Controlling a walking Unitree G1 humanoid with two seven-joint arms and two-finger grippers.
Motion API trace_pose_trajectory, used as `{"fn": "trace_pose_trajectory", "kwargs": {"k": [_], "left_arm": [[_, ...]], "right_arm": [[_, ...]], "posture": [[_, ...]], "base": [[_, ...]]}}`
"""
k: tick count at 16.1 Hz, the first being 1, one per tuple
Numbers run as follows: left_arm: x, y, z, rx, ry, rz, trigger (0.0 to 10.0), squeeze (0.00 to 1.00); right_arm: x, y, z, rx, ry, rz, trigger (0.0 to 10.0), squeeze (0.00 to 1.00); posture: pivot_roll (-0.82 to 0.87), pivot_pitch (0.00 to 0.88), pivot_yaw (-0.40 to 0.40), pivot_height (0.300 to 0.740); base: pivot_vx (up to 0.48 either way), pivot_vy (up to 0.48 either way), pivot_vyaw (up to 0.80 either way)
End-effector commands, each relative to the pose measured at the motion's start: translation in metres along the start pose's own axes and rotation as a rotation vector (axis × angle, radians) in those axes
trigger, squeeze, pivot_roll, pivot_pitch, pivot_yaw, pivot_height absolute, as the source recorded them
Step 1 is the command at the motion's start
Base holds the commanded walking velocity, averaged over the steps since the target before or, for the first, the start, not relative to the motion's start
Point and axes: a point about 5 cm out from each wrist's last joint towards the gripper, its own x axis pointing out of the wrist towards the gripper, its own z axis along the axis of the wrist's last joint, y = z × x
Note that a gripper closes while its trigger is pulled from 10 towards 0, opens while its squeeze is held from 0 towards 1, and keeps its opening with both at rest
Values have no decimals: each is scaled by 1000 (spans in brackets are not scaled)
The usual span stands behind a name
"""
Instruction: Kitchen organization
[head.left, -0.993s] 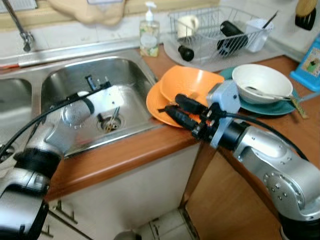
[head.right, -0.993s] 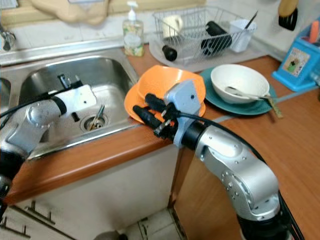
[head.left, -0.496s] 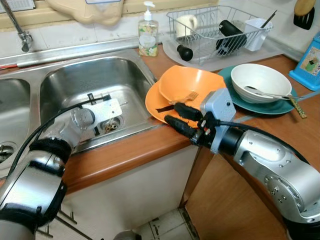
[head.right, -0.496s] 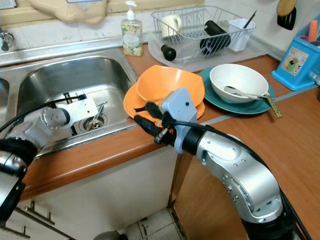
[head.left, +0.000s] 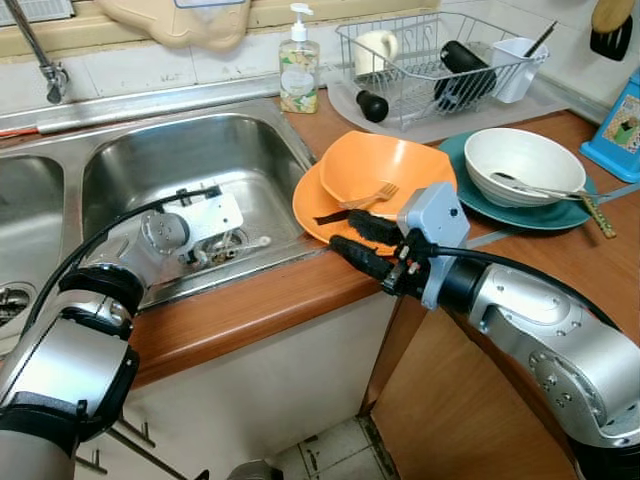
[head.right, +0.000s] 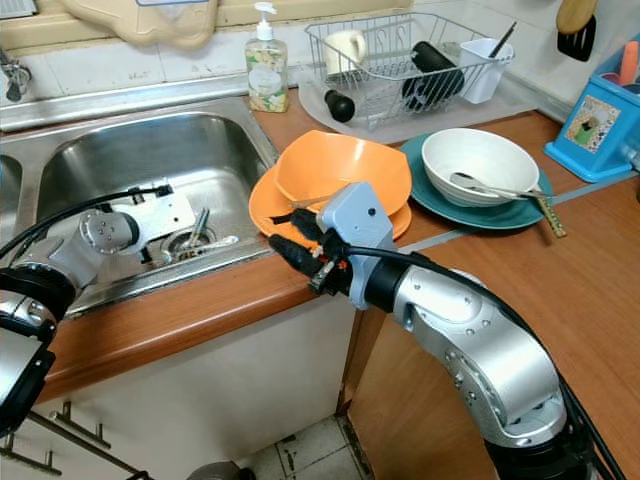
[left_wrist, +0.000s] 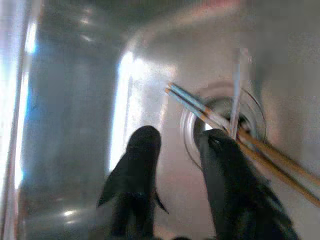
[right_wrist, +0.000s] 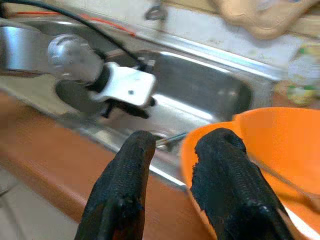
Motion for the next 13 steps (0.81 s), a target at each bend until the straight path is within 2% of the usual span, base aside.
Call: {"fn": "trace_pose_trajectory", "kwargs": {"k": [1,2,3,5,6,7,8,11,12,13], "left_arm": [[-1,8,7,-56,-50,55,10000,875],[-2,9,8,-87,-69,73,10000,875],[-3,10,13,-220,-157,109,10000,0],[-6,10,17,-330,-250,128,10000,0],[-10,11,22,-452,-350,144,10000,0],[-13,12,26,-500,-400,157,10000,0],[-26,13,38,-590,-554,185,10000,0],[-51,5,53,-641,-716,169,10000,0],[-54,3,54,-645,-729,162,10000,0],[-68,-10,56,-634,-753,123,10000,0]], "right_arm": [[-2,-10,5,-11,-42,-93,10000,0],[-2,-15,7,-7,-67,-145,10000,0],[-4,-27,12,22,-115,-239,10000,1000],[-7,-37,13,38,-135,-307,10000,1000],[-10,-41,12,25,-140,-350,10000,1000],[-11,-43,12,19,-144,-371,10000,1000],[-11,-46,9,23,-147,-398,10000,1000],[-4,-37,4,36,-129,-330,10000,1000],[-3,-35,3,40,-130,-317,10000,1000],[2,-28,2,34,-129,-282,10000,1000]], "posture": [[-69,0,31,740],[-66,0,31,740],[-63,0,31,740],[-61,0,30,740],[-53,0,22,740],[-48,0,14,740],[-42,0,9,740],[-35,0,12,740],[-35,0,12,740],[-34,0,18,740]], "base": [[0,0,0],[0,0,0],[0,0,0],[0,0,0],[0,0,0],[0,0,0],[0,0,0],[0,0,0],[0,0,0],[0,0,0]]}}
